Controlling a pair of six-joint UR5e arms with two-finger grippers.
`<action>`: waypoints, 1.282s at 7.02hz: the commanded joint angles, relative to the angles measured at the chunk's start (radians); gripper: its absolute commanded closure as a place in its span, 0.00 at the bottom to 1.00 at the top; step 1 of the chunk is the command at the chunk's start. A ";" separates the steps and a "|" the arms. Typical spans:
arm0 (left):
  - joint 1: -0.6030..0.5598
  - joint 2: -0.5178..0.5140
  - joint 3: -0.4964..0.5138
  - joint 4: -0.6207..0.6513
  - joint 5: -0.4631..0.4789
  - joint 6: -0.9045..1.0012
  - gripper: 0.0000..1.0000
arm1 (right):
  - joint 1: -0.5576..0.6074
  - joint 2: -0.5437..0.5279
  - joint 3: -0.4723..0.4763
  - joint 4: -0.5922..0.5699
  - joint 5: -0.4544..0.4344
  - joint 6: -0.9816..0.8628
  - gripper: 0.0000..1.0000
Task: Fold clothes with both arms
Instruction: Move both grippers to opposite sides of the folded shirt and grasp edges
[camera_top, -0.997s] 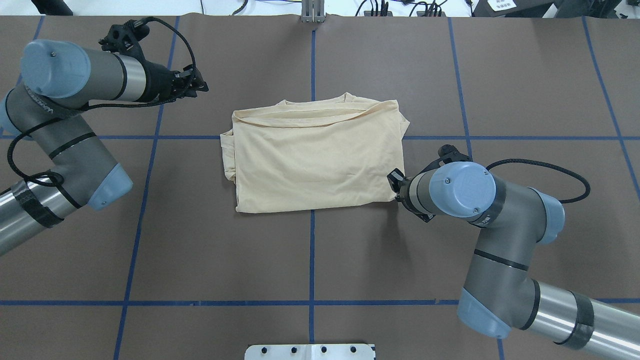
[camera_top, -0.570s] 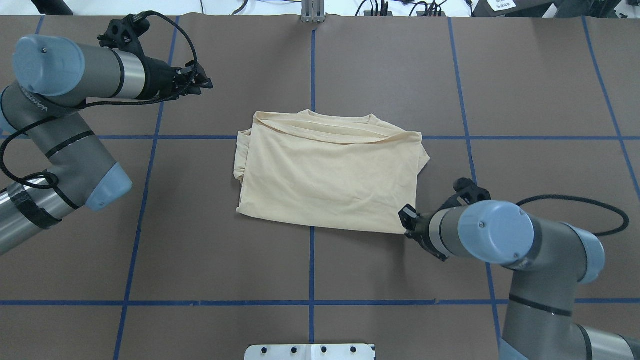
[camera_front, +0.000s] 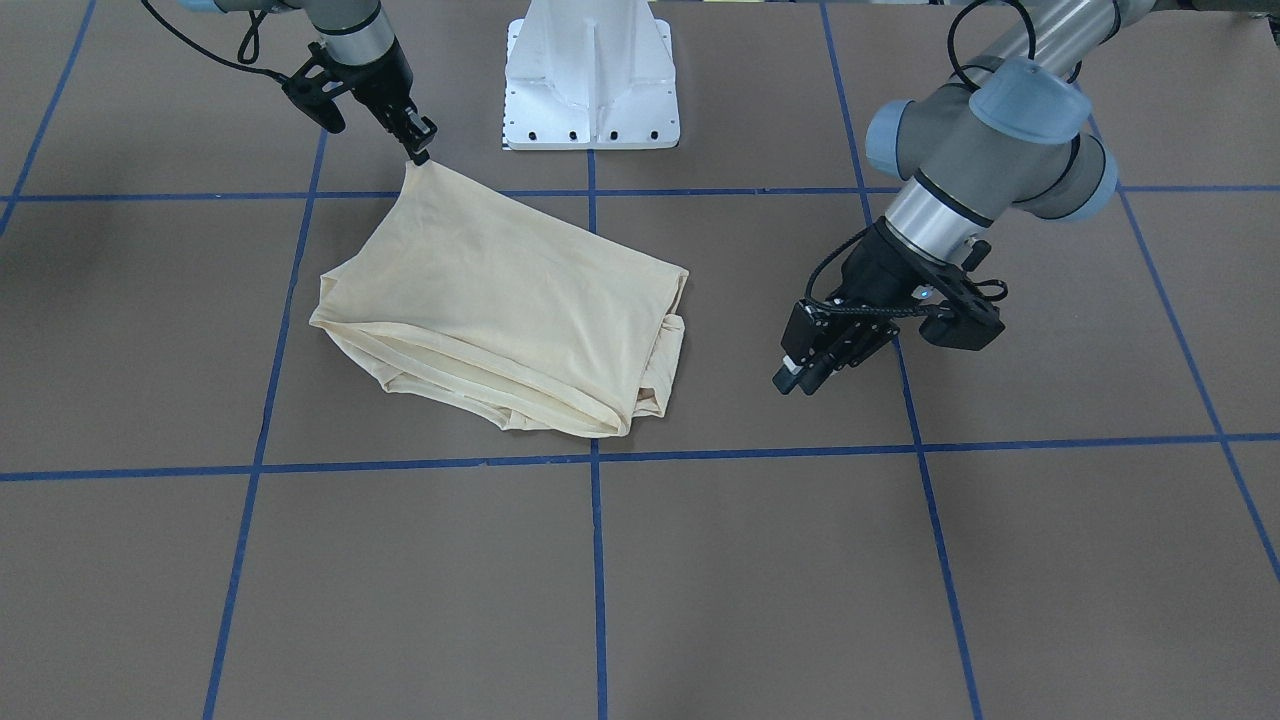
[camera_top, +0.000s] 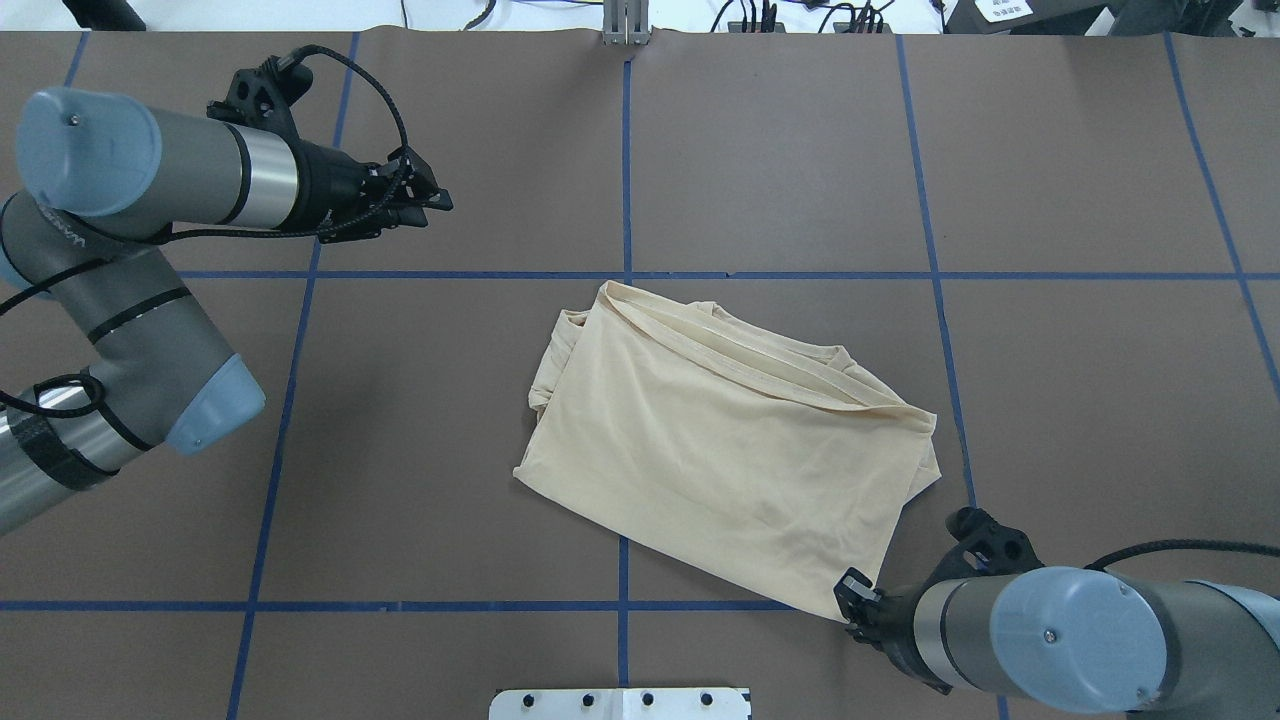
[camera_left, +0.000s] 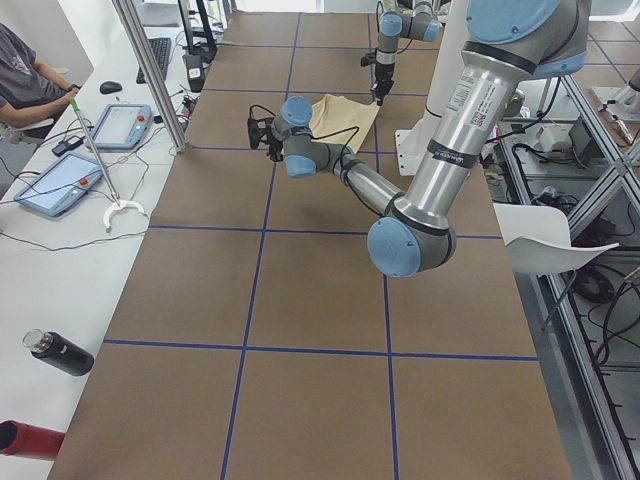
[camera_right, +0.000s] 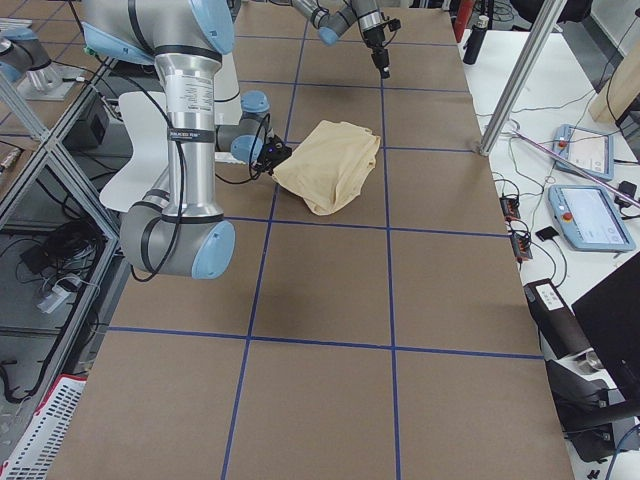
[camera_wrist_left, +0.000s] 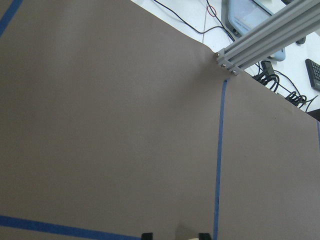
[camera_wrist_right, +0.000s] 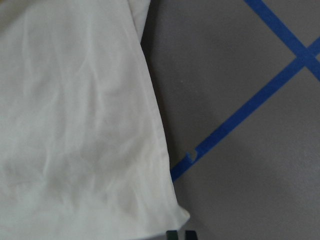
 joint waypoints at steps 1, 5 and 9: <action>0.061 0.013 -0.021 0.000 0.004 -0.067 0.51 | -0.017 -0.016 0.046 0.001 -0.009 0.002 0.01; 0.258 0.153 -0.116 0.020 0.109 -0.196 0.46 | 0.267 0.030 0.075 0.000 0.051 -0.071 0.00; 0.388 0.070 -0.075 0.097 0.188 -0.246 0.46 | 0.391 0.167 -0.145 0.003 0.045 -0.277 0.00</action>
